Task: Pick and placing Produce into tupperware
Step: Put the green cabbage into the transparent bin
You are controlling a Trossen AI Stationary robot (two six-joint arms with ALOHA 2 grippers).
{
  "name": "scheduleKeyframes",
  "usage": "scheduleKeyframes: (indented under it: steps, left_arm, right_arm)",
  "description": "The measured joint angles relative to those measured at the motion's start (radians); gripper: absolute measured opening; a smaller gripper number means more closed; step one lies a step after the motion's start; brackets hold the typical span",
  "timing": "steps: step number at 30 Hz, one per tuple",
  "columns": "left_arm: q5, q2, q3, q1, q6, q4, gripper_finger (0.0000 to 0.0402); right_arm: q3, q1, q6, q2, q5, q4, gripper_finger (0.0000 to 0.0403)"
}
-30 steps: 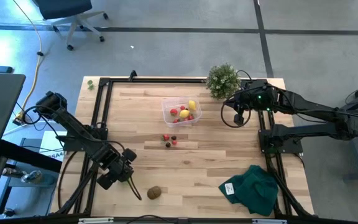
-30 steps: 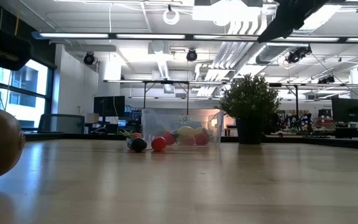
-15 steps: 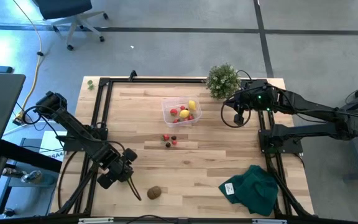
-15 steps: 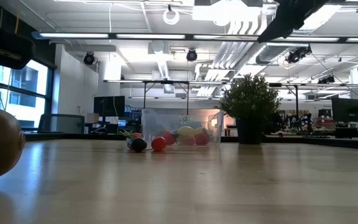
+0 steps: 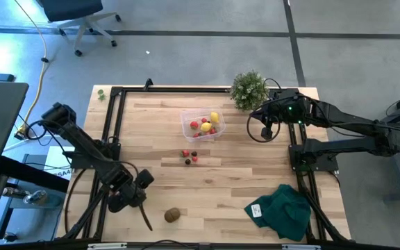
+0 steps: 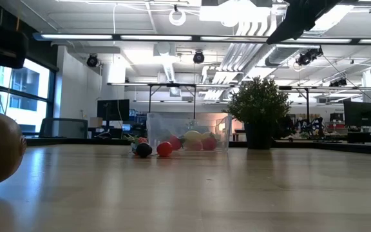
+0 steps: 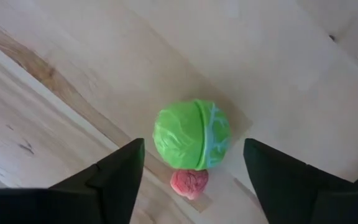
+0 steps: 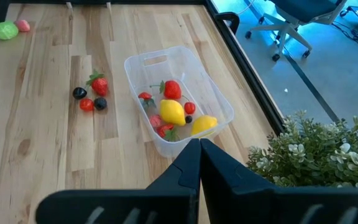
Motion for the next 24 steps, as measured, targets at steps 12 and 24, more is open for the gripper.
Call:
scheduleKeyframes:
  steps: [12, 24]
  left_arm:
    - [0.016, 0.105, 0.0, -0.009, -0.016, 0.025, 0.0333]
    - [0.0, 0.168, 0.0, -0.009, 0.017, 0.063, 0.0358]
  right_arm:
    - [0.0, 0.0, 0.0, 0.0, 0.0, 0.0, 0.0]
    - [0.0, 0.0, 0.0, 0.0, 0.0, 0.0, 0.0]
